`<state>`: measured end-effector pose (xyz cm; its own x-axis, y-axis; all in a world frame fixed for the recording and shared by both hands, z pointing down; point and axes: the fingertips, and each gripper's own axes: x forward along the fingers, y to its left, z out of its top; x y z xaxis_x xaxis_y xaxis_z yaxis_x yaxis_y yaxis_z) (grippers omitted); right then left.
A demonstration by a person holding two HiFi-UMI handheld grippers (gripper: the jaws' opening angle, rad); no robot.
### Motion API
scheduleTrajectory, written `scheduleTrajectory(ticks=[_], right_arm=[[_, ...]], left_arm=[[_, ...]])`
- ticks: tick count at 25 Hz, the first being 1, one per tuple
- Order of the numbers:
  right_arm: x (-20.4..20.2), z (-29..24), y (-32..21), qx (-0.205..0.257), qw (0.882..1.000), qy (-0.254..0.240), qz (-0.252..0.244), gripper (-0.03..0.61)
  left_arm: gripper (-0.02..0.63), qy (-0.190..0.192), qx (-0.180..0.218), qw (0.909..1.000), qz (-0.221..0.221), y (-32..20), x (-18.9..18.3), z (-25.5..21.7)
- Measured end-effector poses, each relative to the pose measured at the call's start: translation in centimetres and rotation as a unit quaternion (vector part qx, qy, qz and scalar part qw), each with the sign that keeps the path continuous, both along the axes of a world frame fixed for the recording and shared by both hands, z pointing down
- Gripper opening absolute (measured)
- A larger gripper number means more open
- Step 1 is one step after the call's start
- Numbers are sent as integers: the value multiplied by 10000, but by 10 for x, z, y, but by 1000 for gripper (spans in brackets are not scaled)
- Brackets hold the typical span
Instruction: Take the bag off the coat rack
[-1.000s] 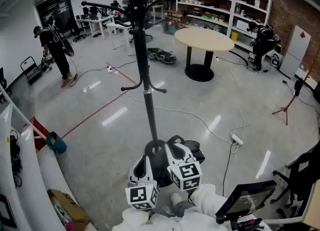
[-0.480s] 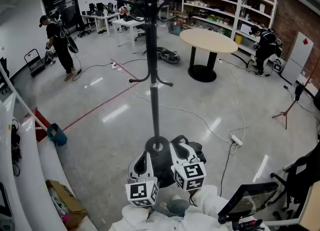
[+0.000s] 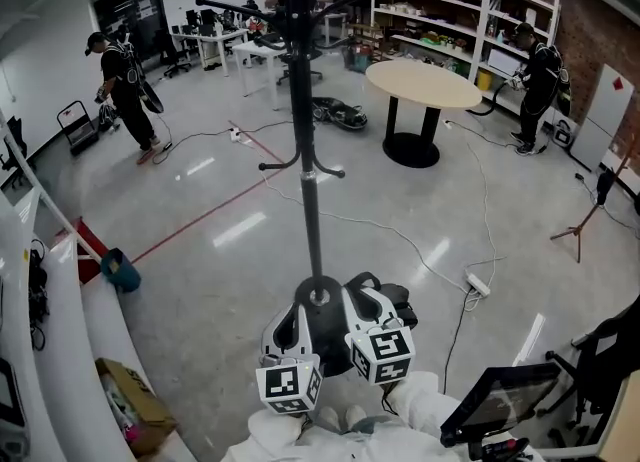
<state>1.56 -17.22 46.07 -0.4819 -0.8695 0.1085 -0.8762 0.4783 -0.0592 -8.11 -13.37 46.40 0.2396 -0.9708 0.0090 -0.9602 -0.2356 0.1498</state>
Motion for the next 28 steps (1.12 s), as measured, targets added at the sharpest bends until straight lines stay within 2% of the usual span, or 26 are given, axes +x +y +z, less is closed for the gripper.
scheduleTrajectory(ticks=[10, 28], right_arm=[[13, -3, -10, 56, 10000, 41, 10, 25], [12, -6, -8, 64, 10000, 31, -7, 25]], left_arm=[[2, -71, 54, 9999, 80, -5, 17, -2], [2, -119, 150, 9998, 46, -1, 17, -10]])
